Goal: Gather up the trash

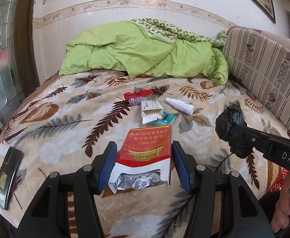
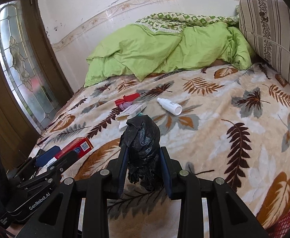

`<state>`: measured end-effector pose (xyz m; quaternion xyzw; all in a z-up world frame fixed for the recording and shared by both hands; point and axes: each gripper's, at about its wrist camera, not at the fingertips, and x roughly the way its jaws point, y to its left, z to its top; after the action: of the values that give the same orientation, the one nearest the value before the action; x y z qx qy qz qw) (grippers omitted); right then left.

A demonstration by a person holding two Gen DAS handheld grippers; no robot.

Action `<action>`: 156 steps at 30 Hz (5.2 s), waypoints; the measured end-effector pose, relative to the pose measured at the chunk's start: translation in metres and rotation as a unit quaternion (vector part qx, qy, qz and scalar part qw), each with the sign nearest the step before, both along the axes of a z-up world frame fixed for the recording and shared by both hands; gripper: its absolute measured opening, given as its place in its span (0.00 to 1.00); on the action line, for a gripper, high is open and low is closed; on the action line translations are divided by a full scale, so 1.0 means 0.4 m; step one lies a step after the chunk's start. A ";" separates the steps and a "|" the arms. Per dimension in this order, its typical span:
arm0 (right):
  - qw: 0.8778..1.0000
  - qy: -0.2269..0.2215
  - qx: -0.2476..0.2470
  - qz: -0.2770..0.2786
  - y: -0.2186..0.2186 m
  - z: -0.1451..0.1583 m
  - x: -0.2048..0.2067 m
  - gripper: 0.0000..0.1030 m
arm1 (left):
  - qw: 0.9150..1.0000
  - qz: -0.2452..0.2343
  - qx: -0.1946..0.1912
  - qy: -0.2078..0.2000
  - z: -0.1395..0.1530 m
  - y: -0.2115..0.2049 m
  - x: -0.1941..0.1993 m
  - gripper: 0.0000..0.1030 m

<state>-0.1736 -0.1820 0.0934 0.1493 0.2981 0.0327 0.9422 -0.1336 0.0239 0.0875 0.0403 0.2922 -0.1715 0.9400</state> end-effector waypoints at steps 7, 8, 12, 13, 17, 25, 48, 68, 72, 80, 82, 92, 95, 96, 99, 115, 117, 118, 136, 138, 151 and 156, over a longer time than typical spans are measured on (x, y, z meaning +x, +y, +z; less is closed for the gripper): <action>1.000 0.001 0.003 -0.004 -0.006 -0.003 0.002 0.32 | 1.000 0.000 -0.002 0.003 -0.004 -0.001 0.002 0.54; 1.000 0.002 0.003 -0.004 -0.006 -0.003 0.002 0.32 | 1.000 0.000 -0.002 0.003 -0.004 -0.001 0.003 0.54; 1.000 0.003 0.004 -0.005 -0.008 -0.004 0.005 0.32 | 1.000 -0.002 0.000 0.005 -0.005 -0.008 0.006 0.54; 1.000 0.003 0.005 -0.004 -0.009 -0.004 0.005 0.32 | 1.000 -0.002 0.000 0.006 -0.005 -0.008 0.007 0.54; 1.000 0.003 0.005 -0.004 -0.008 -0.004 0.005 0.32 | 1.000 -0.002 -0.001 0.006 -0.006 -0.010 0.006 0.54; 1.000 0.004 0.007 -0.003 -0.008 -0.005 0.004 0.32 | 1.000 -0.001 -0.001 0.006 -0.005 -0.009 0.006 0.54; 1.000 0.007 0.010 -0.004 0.001 -0.009 0.002 0.32 | 1.000 -0.001 -0.002 0.007 -0.005 -0.006 0.009 0.54; 1.000 -0.001 0.012 -0.009 -0.003 0.011 -0.022 0.32 | 1.000 -0.003 -0.005 0.006 0.002 -0.006 0.005 0.54; 1.000 -0.012 0.006 -0.012 0.002 0.040 -0.043 0.32 | 1.000 -0.004 -0.007 -0.004 0.022 0.000 0.002 0.54; 0.999 -0.038 0.001 -0.018 0.014 0.111 -0.085 0.32 | 1.000 0.000 -0.019 -0.024 0.090 0.027 -0.038 0.54; 0.999 -0.041 -0.001 -0.020 0.018 0.123 -0.092 0.32 | 0.999 -0.001 -0.025 -0.028 0.108 0.033 -0.047 0.54; 0.998 -0.050 0.011 -0.030 0.012 0.161 -0.139 0.32 | 0.999 0.002 -0.018 -0.045 0.141 0.050 -0.086 0.54; 0.998 -0.048 0.011 -0.031 0.011 0.163 -0.155 0.32 | 0.999 0.003 -0.025 -0.036 0.145 0.060 -0.090 0.54; 0.998 -0.046 0.013 -0.032 0.010 0.164 -0.160 0.32 | 0.999 0.001 -0.027 -0.033 0.148 0.063 -0.091 0.54; 0.998 -0.047 0.027 -0.035 0.000 0.172 -0.174 0.32 | 0.998 -0.001 -0.039 -0.040 0.172 0.071 -0.104 0.54; 0.994 -0.065 0.083 -0.035 -0.045 0.253 -0.286 0.32 | 0.994 -0.065 -0.069 -0.046 0.238 0.024 -0.191 0.54; 0.993 -0.069 0.088 -0.035 -0.051 0.268 -0.306 0.32 | 0.993 -0.076 -0.075 -0.046 0.255 0.017 -0.204 0.54; 0.993 -0.074 0.090 -0.034 -0.054 0.277 -0.321 0.32 | 0.993 -0.078 -0.075 -0.046 0.260 0.015 -0.208 0.54; 0.978 -0.060 0.137 -0.145 -0.315 0.237 -0.441 0.32 | 0.983 -0.168 -0.076 -0.021 0.271 -0.168 -0.213 0.54; 0.973 -0.052 0.143 -0.173 -0.368 0.208 -0.471 0.32 | 0.980 -0.183 -0.071 -0.013 0.256 -0.213 -0.213 0.54; 0.926 0.022 0.172 -0.335 -0.648 0.037 -0.701 0.32 | 0.927 -0.364 -0.030 0.082 0.137 -0.637 -0.307 0.54; 0.912 0.027 0.184 -0.367 -0.699 0.018 -0.760 0.34 | 0.897 -0.425 -0.011 0.124 0.086 -0.785 -0.377 0.54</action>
<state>-0.4776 -0.4615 0.1004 0.4196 0.2366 -0.2651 0.8353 -0.2846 -0.2900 0.1217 0.1283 0.3599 -0.5613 0.7341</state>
